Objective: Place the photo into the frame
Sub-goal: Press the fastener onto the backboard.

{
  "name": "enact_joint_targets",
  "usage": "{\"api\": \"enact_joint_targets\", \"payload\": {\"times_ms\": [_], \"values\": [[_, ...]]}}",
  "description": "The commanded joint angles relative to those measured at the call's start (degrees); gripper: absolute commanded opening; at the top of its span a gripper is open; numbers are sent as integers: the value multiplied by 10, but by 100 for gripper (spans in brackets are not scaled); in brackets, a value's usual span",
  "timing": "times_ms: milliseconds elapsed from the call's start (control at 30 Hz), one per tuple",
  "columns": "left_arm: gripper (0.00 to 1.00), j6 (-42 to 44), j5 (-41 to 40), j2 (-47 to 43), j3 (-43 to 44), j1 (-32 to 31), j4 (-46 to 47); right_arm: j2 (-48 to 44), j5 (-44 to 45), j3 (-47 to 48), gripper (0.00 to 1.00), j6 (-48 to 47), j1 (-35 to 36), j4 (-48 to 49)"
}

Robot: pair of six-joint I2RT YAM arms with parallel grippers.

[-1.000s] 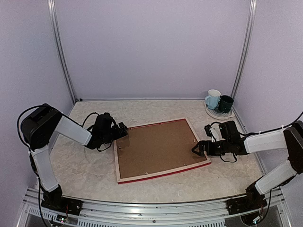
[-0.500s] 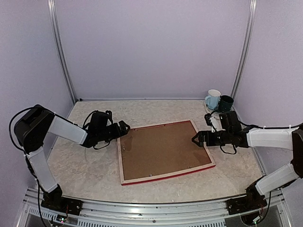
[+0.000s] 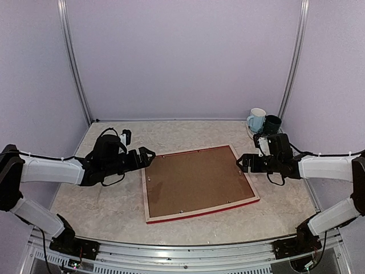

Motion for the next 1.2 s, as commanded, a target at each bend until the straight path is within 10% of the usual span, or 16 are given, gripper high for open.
{"api": "enact_joint_targets", "payload": {"times_ms": [0,633,1167], "values": [[99,9,-40,-17,-26,-21,-60,-12,23,-43,99,24,-8,55],[99,-78,-90,110,-30,-96,-29,1,8,-74,99,27,-9,104],[76,-67,-174,182,4,-95,-35,19,-8,-72,99,27,-9,111]]}}
